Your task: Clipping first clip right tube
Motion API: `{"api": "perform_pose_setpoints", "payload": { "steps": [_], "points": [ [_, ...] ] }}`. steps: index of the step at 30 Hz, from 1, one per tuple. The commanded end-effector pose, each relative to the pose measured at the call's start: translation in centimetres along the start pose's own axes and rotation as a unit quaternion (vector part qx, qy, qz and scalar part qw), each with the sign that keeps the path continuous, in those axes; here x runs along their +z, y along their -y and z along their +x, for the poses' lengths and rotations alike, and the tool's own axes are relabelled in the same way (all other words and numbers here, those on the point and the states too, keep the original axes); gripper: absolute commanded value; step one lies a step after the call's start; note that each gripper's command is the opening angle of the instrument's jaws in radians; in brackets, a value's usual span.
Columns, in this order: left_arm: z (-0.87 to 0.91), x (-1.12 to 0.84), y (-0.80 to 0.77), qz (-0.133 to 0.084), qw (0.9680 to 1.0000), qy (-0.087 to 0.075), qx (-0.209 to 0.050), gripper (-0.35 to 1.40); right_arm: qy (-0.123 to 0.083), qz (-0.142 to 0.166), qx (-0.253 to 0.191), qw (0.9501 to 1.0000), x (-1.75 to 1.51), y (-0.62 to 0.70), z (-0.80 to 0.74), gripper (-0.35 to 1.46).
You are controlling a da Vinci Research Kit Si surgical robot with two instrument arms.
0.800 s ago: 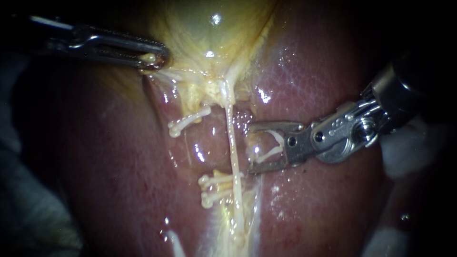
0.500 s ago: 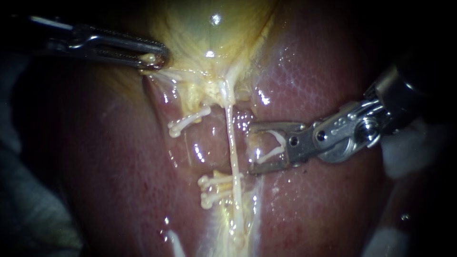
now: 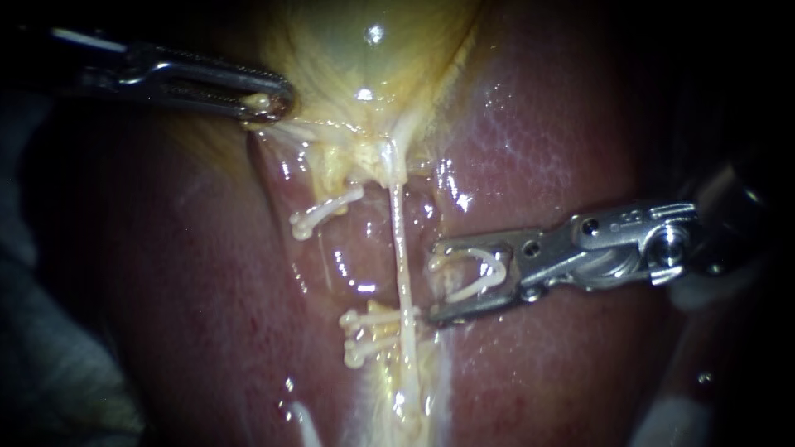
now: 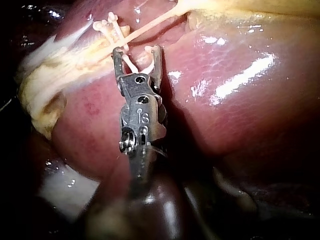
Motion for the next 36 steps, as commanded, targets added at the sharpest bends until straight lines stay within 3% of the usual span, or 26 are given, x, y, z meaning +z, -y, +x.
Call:
{"api": "perform_pose_setpoints", "payload": {
  "steps": [1, 12, 24, 31, 36],
  "points": [
    [0.00, 0.00, 0.00, 0.000, 1.0000, 0.000, 0.000, -0.35, -0.006, 0.005, 0.009, 0.9999, 0.00, 0.01, 0.01, 0.50],
    [0.00, 0.00, 0.00, 0.000, 1.0000, 0.000, 0.000, -0.35, -0.045, 0.049, 0.095, 0.9933, 0.01, 0.01, -0.02, 0.50],
    [0.00, 0.00, 0.00, 0.000, 1.0000, 0.000, 0.000, -0.35, -0.050, 0.054, 0.132, 0.9886, 0.22, -0.07, -0.24, 0.50],
    [0.00, 0.00, -0.01, 0.000, 1.0000, 0.000, 0.000, -0.35, -0.081, 0.067, 0.163, 0.9811, 0.38, -0.11, -0.25, 0.50],
    [0.00, 0.00, -0.01, 0.000, 1.0000, 0.000, 0.000, -0.35, -0.110, 0.083, 0.186, 0.9728, 0.48, -0.07, -0.19, 0.50]
  ]
}}
